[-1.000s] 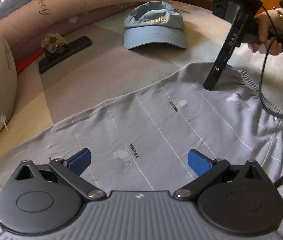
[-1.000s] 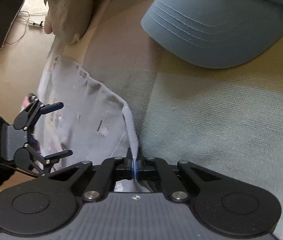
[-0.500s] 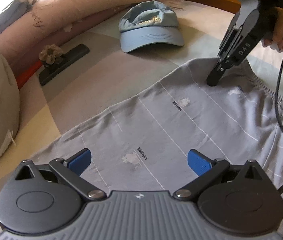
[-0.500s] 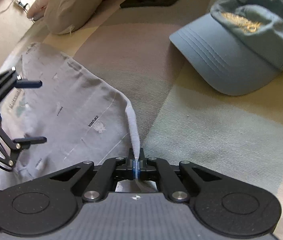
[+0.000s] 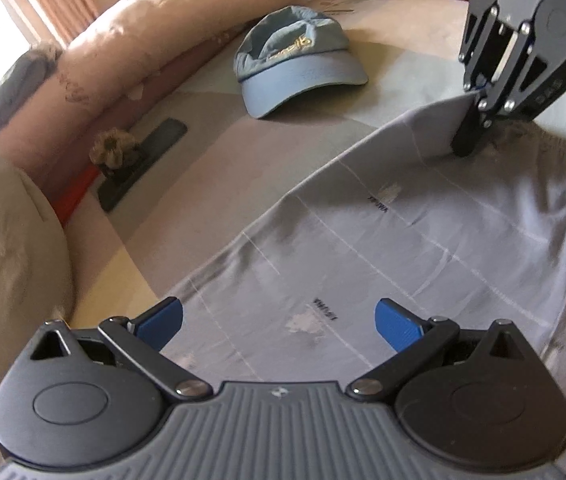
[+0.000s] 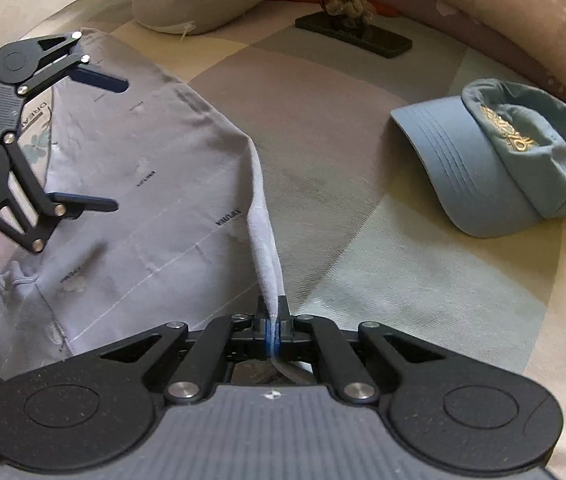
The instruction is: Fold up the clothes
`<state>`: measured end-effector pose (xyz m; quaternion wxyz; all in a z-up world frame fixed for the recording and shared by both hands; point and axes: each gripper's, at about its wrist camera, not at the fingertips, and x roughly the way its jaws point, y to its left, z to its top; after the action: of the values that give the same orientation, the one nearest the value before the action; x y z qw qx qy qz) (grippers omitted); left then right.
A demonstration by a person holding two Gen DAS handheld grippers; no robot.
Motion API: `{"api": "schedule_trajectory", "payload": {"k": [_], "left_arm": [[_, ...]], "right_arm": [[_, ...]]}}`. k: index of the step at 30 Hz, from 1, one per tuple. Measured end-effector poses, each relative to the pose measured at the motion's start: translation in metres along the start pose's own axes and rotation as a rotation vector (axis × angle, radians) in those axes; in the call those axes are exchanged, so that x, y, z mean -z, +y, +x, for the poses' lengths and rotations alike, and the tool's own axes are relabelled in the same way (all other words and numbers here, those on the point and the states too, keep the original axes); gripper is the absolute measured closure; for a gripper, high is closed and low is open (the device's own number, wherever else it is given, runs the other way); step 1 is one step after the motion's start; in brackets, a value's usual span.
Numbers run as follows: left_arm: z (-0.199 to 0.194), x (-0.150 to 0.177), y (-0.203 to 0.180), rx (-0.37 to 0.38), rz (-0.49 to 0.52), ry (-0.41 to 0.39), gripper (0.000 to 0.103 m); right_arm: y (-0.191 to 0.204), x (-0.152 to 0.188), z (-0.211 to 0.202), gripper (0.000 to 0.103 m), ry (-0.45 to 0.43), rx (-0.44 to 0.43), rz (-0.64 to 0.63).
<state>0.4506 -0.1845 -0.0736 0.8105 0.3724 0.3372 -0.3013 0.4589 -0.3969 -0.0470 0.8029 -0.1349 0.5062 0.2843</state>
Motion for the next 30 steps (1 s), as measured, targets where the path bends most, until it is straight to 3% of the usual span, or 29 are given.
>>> {"api": "schedule_trajectory", "payload": {"k": [2, 10, 18, 27, 30], "left_arm": [[0.003, 0.0, -0.001, -0.021, 0.039, -0.005, 0.007], [0.017, 0.003, -0.008, -0.087, 0.2, -0.009, 0.013], [0.015, 0.012, -0.023, -0.113, 0.389, -0.09, 0.013], [0.012, 0.036, -0.035, -0.177, 0.695, -0.209, 0.013], [0.013, 0.05, -0.033, -0.203, 0.778, -0.219, 0.021]], "right_arm": [[0.005, 0.001, -0.004, 0.101, -0.005, 0.0, -0.003], [0.023, 0.009, -0.023, 0.101, -0.037, -0.017, 0.031], [0.055, 0.032, -0.035, 0.101, -0.019, -0.064, 0.048], [0.067, 0.04, -0.027, 0.101, 0.023, -0.059, 0.057], [0.065, 0.037, -0.027, 0.101, 0.026, -0.056, 0.064]]}}
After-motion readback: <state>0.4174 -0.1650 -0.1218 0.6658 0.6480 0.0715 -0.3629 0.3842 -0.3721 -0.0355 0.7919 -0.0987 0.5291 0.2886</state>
